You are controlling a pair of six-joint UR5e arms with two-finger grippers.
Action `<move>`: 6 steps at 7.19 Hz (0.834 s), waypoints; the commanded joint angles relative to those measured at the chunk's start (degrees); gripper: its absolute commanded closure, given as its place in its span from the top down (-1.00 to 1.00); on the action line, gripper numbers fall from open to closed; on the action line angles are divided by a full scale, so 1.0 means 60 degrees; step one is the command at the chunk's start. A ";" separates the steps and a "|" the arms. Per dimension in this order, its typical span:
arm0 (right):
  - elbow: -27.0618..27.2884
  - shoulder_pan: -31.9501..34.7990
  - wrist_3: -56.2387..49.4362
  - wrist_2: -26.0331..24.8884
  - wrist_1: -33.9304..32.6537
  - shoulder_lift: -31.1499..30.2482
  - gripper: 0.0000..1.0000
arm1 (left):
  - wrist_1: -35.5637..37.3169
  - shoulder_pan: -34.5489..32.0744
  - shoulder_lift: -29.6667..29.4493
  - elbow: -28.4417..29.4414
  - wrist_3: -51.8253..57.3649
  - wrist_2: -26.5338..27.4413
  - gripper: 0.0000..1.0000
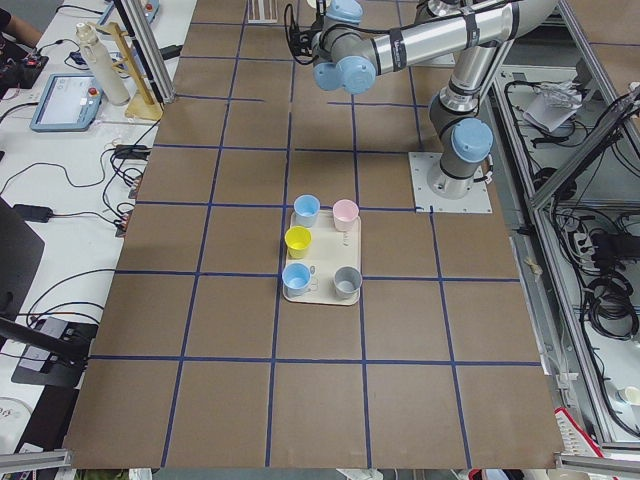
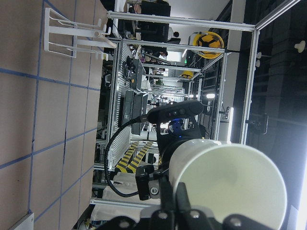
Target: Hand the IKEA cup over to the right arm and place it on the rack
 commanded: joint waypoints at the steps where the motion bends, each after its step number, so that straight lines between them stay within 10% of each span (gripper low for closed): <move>1: -0.0039 0.0000 0.0180 0.0007 -0.0018 0.0009 0.58 | 0.0000 0.0000 -0.0001 0.0000 0.0000 0.0000 -1.00; 6: -0.0039 0.0000 0.0209 0.0007 0.0011 0.0053 0.09 | 0.0000 0.0000 -0.0016 0.0000 0.0000 0.0000 -1.00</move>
